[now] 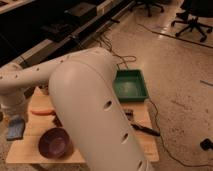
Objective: Place sponge in plastic cup
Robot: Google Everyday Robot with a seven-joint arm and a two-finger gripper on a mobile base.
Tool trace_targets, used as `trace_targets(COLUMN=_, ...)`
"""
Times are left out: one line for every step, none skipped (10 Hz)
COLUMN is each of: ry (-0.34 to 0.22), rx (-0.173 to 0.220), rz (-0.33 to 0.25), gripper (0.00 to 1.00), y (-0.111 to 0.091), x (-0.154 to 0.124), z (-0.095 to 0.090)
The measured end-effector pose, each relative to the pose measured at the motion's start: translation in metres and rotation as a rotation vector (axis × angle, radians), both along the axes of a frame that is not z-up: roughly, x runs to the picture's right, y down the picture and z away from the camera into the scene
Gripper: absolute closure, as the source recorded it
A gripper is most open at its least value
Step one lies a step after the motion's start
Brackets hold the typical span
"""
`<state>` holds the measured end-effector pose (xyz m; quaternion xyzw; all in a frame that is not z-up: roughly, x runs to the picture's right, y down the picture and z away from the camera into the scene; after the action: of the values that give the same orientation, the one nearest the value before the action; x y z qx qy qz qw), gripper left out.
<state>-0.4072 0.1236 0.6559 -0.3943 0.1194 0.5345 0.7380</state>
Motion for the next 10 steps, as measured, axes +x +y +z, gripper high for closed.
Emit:
trace_targets(ry=0.003, rx=0.006, rz=-0.003, gripper=1.0, y=-0.019, x=0.016, z=-0.012)
trace_targets(ry=0.014, rx=0.005, rz=-0.003, gripper=1.0, y=-0.041, x=0.046, z=-0.02)
trace_targets(ry=0.02, rx=0.003, rz=0.004, gripper=1.0, y=-0.053, x=0.064, z=-0.021)
trace_targets(ry=0.017, rx=0.001, rz=0.012, gripper=1.0, y=-0.06, x=0.075, z=-0.023)
trace_targets(ry=0.016, rx=0.0, rz=0.014, gripper=1.0, y=-0.061, x=0.077, z=-0.024)
trace_targets(ry=0.013, rx=0.0, rz=0.013, gripper=1.0, y=-0.061, x=0.075, z=-0.025)
trace_targets(ry=0.012, rx=0.0, rz=0.012, gripper=1.0, y=-0.06, x=0.074, z=-0.025)
trace_targets(ry=0.013, rx=0.0, rz=0.012, gripper=1.0, y=-0.06, x=0.075, z=-0.025)
trace_targets(ry=0.013, rx=0.0, rz=0.012, gripper=1.0, y=-0.06, x=0.075, z=-0.024)
trace_targets(ry=0.013, rx=0.0, rz=0.012, gripper=1.0, y=-0.06, x=0.075, z=-0.024)
